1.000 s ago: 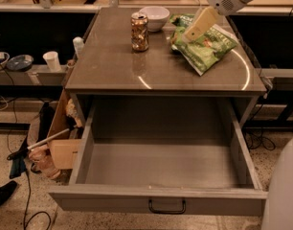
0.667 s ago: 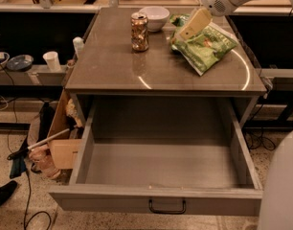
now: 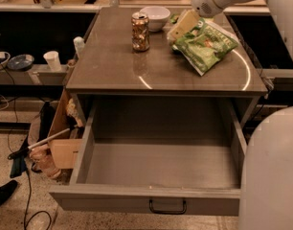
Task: Place orange can into top drawer
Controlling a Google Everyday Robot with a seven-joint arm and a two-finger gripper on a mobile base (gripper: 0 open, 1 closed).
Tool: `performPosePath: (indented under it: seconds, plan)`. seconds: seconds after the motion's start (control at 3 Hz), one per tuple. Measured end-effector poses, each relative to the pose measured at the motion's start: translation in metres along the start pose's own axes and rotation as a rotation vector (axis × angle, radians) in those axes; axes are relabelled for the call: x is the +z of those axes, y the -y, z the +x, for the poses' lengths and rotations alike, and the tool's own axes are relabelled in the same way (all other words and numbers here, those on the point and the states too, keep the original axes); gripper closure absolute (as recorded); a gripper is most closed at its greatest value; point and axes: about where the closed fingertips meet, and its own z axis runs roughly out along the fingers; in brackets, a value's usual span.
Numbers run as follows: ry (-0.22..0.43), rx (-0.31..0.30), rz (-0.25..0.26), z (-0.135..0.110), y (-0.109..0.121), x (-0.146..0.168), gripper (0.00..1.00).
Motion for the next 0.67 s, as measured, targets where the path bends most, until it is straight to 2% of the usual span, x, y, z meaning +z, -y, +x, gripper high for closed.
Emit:
performPosePath:
  seconds: [0.33,0.67]
  plan:
    - [0.0,0.011,0.0,0.003,-0.0004,-0.0004,0.0]
    - [0.036,0.041,-0.028,0.0005,-0.0087,0.0022,0.0]
